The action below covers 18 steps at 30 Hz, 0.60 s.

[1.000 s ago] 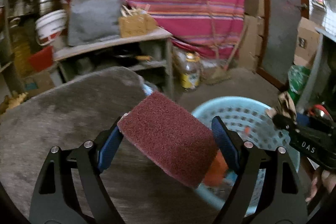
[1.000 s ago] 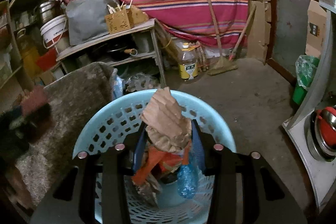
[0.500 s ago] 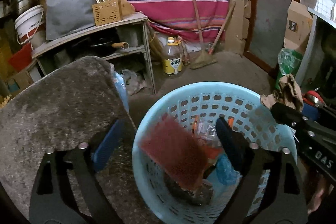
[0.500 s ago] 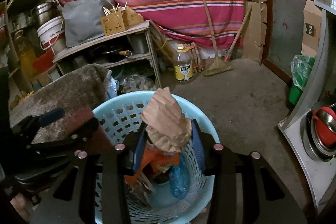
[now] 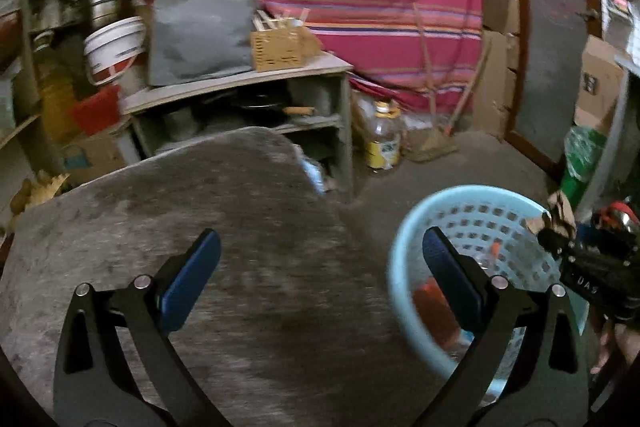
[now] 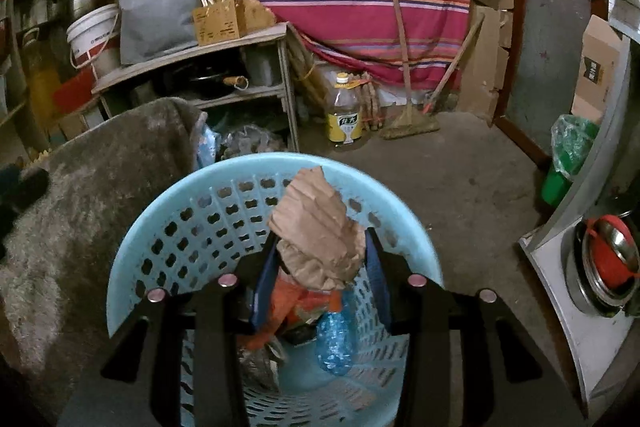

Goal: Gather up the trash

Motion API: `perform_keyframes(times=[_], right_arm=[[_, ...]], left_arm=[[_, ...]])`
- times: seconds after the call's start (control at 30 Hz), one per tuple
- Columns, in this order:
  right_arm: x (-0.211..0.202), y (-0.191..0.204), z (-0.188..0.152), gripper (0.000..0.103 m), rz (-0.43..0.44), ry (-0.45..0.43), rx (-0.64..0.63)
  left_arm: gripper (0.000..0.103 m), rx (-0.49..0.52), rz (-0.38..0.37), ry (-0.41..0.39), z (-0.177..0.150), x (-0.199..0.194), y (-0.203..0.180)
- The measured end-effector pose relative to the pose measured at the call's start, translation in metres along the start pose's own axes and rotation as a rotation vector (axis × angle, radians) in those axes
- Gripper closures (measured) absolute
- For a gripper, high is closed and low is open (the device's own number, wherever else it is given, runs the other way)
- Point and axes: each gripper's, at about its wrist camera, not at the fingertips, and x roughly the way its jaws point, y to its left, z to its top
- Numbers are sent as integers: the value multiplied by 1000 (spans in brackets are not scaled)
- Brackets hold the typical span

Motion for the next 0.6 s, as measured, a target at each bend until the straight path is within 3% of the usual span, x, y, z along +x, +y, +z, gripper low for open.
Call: perform_keyframes(times=[0.07, 0.1, 0.13, 0.4, 0.47, 0.6], right_arm=[[3, 1, -1, 50, -4, 6, 9], [4, 2, -1, 36, 9, 8, 19], [4, 1, -1, 29, 14, 5, 25], [3, 1, -4, 26, 13, 22, 53], [2, 0, -5, 16, -3, 24, 49], [-1, 0, -4, 15, -20, 18, 31]], left_arm=[[5, -35, 9, 1, 3, -4, 18], [5, -47, 13, 2, 4, -5, 24], [5, -52, 17, 0, 4, -7, 29], [5, -45, 79, -31, 0, -21, 55], [5, -49, 96, -32, -2, -25, 63], [5, -44, 125, -28, -5, -31, 78]])
